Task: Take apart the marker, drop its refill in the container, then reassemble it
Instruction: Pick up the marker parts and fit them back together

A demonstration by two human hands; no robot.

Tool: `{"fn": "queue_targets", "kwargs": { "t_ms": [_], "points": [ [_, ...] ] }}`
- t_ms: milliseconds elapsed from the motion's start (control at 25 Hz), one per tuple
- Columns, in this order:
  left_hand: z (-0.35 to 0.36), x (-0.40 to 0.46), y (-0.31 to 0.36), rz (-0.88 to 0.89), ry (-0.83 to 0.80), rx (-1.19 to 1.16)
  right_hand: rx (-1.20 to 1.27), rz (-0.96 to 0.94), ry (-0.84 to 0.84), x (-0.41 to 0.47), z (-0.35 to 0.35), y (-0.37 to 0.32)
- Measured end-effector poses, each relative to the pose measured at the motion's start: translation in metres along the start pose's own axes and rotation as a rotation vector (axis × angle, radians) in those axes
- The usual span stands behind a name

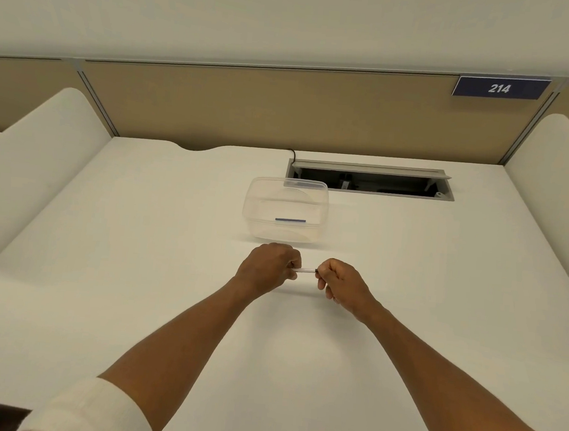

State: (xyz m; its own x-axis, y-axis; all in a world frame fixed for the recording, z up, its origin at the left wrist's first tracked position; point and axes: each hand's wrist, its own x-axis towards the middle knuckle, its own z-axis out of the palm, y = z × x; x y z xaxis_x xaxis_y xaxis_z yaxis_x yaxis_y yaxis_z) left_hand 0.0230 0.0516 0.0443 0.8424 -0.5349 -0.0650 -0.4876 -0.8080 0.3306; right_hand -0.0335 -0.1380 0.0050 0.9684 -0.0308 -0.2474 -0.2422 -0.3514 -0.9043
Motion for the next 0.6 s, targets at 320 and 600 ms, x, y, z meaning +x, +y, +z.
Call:
{"fn": "queue_targets", "kwargs": {
  "t_ms": [320, 600],
  "points": [
    [0.001, -0.004, 0.003, 0.026, 0.031, -0.001, -0.094, -0.024, 0.025, -0.003, 0.008, -0.008],
    [0.000, -0.005, -0.001, 0.005, 0.044, 0.023, 0.089, 0.058, 0.008, -0.003, 0.007, -0.005]
  ]
}}
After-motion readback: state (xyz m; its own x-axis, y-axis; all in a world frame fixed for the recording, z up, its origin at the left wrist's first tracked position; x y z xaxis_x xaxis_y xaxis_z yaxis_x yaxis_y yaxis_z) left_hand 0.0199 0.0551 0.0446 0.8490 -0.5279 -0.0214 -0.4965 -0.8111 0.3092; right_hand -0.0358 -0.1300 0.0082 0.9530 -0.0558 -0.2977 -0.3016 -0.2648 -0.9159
